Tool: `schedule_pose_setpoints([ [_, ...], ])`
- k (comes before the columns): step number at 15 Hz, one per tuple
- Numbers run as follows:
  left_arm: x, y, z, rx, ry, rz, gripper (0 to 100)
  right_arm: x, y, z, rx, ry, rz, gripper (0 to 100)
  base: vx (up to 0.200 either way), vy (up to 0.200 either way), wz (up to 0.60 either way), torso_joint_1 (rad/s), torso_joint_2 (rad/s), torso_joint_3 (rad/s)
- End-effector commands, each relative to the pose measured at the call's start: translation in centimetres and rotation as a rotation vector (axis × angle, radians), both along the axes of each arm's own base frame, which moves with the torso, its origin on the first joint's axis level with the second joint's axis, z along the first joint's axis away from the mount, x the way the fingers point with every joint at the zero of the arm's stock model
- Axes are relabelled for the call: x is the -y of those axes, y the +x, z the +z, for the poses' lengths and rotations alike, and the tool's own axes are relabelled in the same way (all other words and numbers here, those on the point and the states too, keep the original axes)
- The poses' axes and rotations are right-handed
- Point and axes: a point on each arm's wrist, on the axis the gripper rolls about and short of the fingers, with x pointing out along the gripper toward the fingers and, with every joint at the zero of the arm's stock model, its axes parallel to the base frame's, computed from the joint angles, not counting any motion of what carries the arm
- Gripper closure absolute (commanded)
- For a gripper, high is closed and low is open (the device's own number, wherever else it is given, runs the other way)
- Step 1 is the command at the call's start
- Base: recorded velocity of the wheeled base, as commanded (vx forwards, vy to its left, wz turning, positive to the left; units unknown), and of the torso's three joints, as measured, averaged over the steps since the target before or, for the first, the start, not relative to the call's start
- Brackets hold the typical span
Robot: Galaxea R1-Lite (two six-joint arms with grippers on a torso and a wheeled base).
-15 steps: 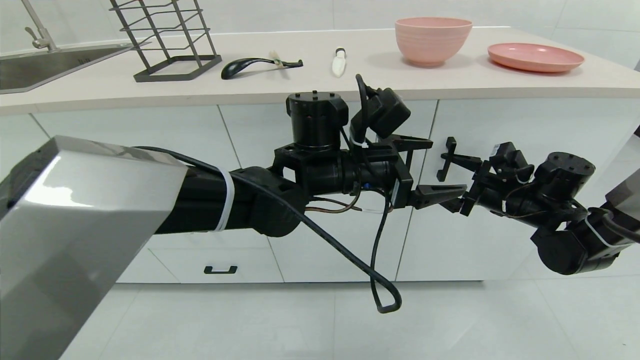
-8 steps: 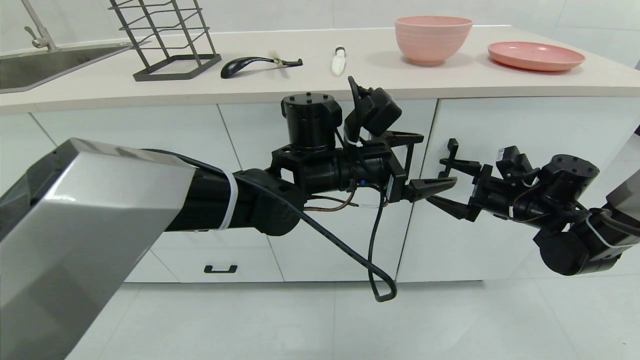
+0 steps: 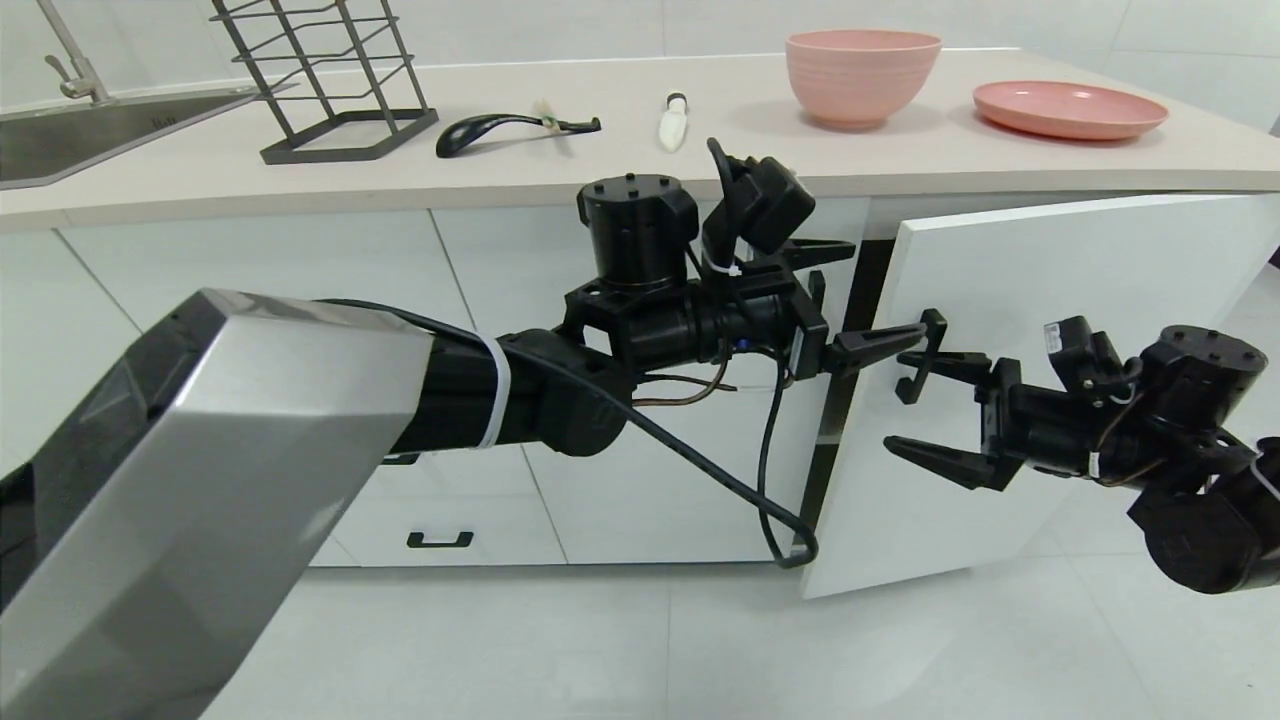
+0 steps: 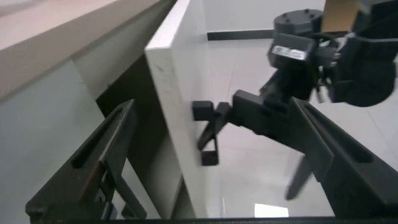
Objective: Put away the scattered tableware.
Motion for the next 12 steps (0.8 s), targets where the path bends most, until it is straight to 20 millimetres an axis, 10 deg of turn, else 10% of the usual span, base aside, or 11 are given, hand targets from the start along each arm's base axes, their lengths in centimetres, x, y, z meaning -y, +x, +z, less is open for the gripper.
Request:
schedule_pose_setpoints([
  [1,1.3,0.6,-1.1,0.002,-0.005,-0.003,0,0.2,-3.0,1.9,0.051,-0.007,0.043,0,0.000,0.000,0.00,0.000,0.00,0.000],
  [6,6.3,-1.0,-2.9,0.002,-0.079,-0.114,0,0.4,-6.4,1.6,0.030,-0.023,0.058,0,0.000,0.000,0.00,0.000,0.00,0.000],
  [12,8.7,-2.3,-4.2,-0.049,-0.146,-0.184,0,1.9,-5.5,-0.5,-0.022,-0.043,-0.106,0,0.000,0.000,0.00,0.000,0.00,0.000],
])
